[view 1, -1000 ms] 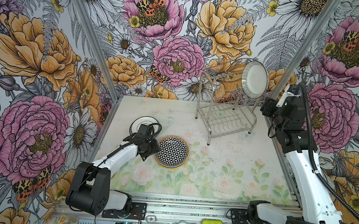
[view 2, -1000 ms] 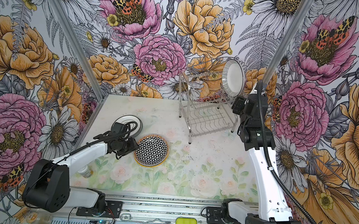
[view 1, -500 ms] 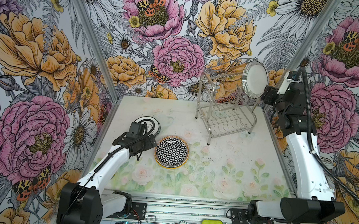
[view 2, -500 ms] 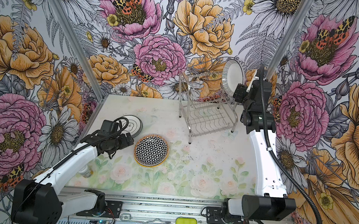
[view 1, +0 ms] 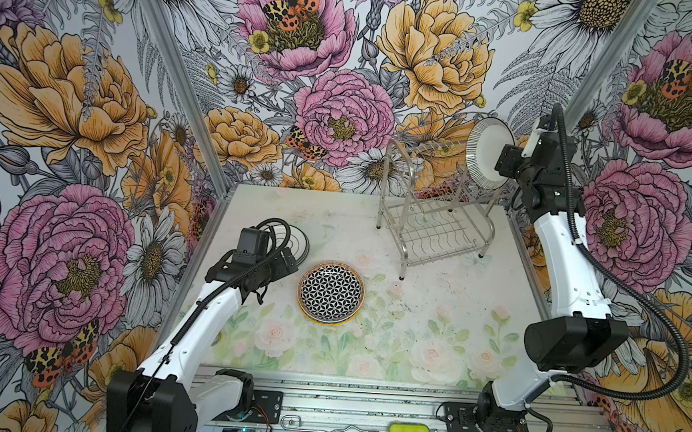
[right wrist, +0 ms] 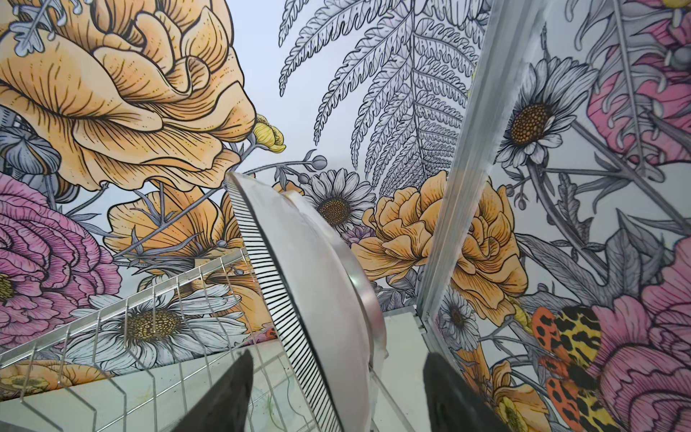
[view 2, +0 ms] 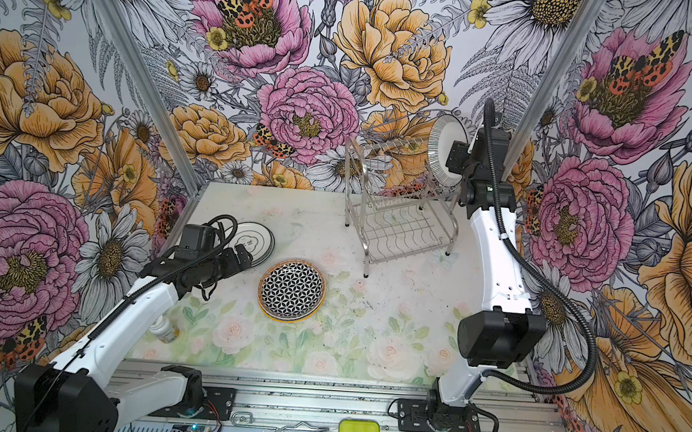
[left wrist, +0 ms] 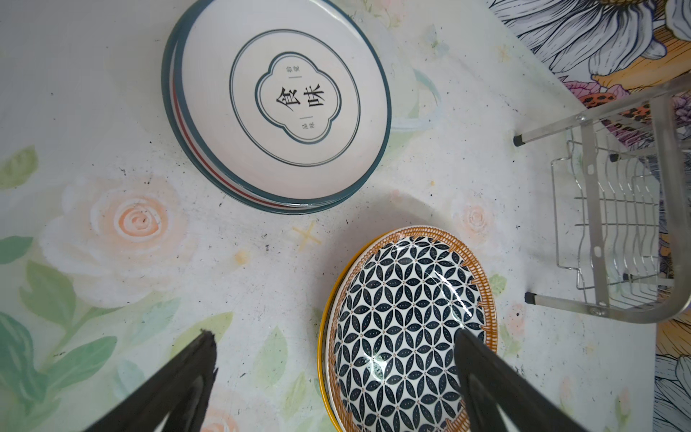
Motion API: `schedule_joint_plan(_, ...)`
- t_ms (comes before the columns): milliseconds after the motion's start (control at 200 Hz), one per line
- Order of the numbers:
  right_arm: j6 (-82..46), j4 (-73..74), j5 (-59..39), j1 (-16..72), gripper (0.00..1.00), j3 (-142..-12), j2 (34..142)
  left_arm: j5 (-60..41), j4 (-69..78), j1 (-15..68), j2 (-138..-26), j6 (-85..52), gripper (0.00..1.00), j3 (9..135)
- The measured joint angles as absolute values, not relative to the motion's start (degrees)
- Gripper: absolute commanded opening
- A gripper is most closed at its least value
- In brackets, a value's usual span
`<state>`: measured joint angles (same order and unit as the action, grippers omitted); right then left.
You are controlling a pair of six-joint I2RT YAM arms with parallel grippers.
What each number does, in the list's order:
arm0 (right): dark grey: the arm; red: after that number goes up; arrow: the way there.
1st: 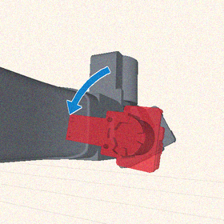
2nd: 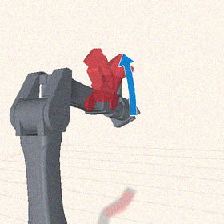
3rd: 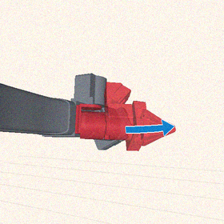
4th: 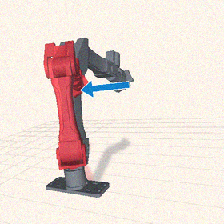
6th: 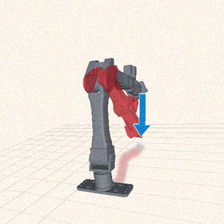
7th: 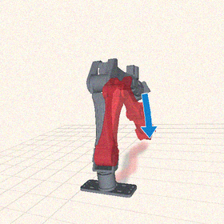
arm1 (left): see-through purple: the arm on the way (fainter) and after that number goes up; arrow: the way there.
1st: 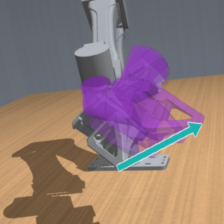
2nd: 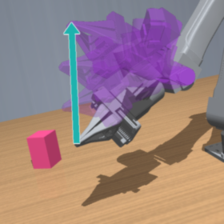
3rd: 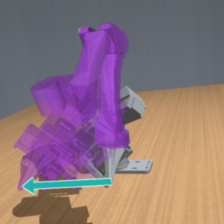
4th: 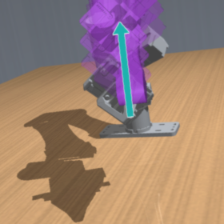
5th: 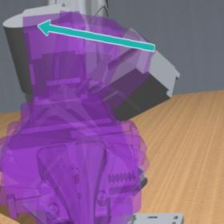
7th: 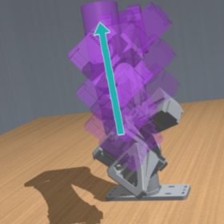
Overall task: Unload the plates from the dish rack
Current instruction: 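Move the right gripper to the striped white plate while the left rises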
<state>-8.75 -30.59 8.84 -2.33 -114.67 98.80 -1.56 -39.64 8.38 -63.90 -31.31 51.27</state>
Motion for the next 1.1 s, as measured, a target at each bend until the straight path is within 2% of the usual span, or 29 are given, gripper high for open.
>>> schedule_joint_plan(235, -7.8, -30.6, 10.3, -2.3, 0.69, -116.7, 102.1, -1.5, -39.6, 8.3, -61.9, -31.5, 0.99, 51.6)
schedule_joint_plan(465, -7.4, -30.6, 11.6, -2.3, 0.52, -117.4, 104.7, -0.8, -39.6, 8.3, -60.4, -33.1, 0.99, 51.6)
schedule_joint_plan(600, -7.3, -30.6, 12.0, -2.3, 0.39, -117.4, 105.2, -0.7, -39.6, 8.3, -59.9, -33.7, 0.99, 51.6)
schedule_joint_plan(851, -7.0, -30.5, 12.7, -2.3, 0.33, -117.4, 105.2, -0.8, -39.6, 8.3, -59.4, -34.2, 0.99, 51.6)
schedule_joint_plan(991, -6.5, -30.6, 13.8, -2.3, 0.17, -117.4, 105.2, -0.9, -39.6, 8.3, -58.2, -34.2, 0.99, 51.6)
schedule_joint_plan(1101, -4.3, -30.5, 15.9, -2.3, 0.15, -117.3, 105.5, -1.0, -39.6, 8.1, -57.6, -34.1, 0.99, 51.6)
